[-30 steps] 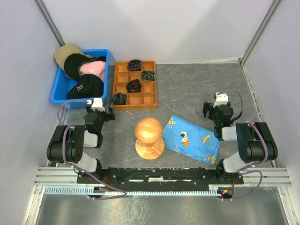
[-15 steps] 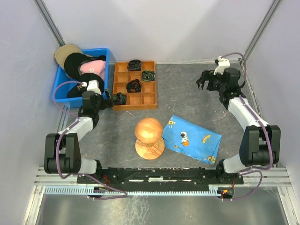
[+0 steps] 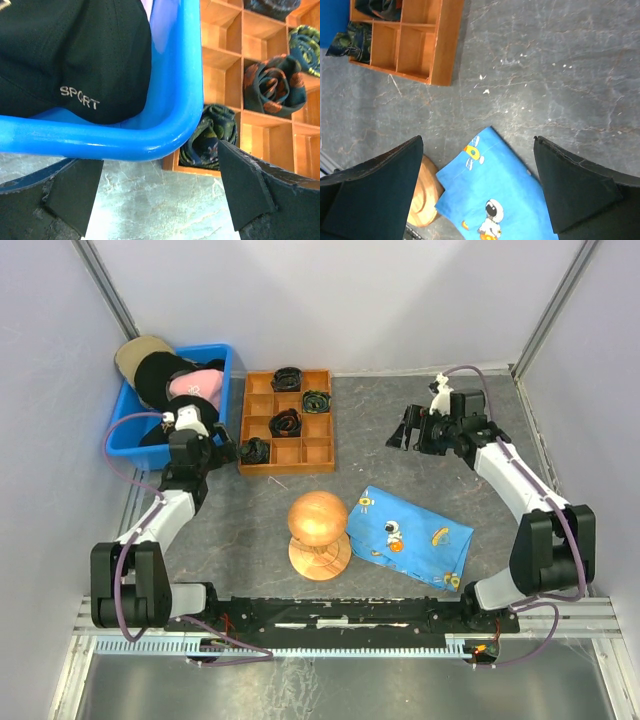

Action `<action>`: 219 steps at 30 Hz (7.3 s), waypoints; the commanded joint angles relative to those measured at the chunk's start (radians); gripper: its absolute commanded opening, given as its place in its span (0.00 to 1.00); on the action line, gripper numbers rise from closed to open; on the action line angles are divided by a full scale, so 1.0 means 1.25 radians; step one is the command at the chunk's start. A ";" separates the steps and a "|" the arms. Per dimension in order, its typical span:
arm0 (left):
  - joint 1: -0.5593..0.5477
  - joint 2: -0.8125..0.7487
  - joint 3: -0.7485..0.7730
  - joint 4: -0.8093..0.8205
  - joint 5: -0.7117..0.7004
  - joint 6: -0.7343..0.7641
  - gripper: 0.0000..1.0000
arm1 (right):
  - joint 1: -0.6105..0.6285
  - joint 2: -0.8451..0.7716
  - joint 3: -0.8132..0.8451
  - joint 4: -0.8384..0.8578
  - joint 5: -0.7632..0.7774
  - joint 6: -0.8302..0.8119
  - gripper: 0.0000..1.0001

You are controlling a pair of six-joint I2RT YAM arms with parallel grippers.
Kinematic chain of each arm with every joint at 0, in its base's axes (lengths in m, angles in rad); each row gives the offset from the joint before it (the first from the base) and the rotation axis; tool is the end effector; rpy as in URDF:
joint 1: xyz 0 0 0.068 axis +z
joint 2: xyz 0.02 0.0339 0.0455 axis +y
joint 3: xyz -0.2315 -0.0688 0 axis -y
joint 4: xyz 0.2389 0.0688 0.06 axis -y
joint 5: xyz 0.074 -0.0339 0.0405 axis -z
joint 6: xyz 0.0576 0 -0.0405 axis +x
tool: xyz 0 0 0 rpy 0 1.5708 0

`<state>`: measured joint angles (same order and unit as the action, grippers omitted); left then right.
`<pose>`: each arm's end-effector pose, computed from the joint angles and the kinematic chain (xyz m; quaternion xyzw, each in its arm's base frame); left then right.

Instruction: Stack the hats

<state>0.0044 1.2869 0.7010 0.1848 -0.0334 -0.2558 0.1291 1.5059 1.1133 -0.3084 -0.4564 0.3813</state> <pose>0.3085 0.0033 0.2023 -0.1173 0.8254 -0.0554 0.5494 0.3386 0.0696 0.2275 0.0165 0.8884 0.3021 0.3453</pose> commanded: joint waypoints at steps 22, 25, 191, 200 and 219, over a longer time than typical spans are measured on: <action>-0.045 -0.369 -0.024 -0.534 -0.130 -0.172 0.99 | 0.084 0.094 0.145 -0.240 -0.055 0.064 0.99; -0.048 -0.413 0.078 -0.657 -0.137 -0.184 0.99 | 0.100 0.074 0.121 -0.322 -0.006 0.068 0.99; -0.611 0.374 0.198 -0.463 0.145 -0.491 0.03 | 0.429 0.047 -0.297 0.006 0.105 0.594 0.19; -0.606 0.496 0.307 -0.476 0.173 -0.456 0.03 | 0.303 0.074 -0.275 -0.022 0.071 0.510 0.20; -0.502 0.545 0.370 -0.521 0.149 -0.433 0.03 | 0.180 0.139 -0.140 -0.128 0.047 0.397 0.20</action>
<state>-0.6952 1.9980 1.2675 -0.4114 0.3141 -0.8562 0.3641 1.7233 0.8963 -0.4240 -0.4221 0.9154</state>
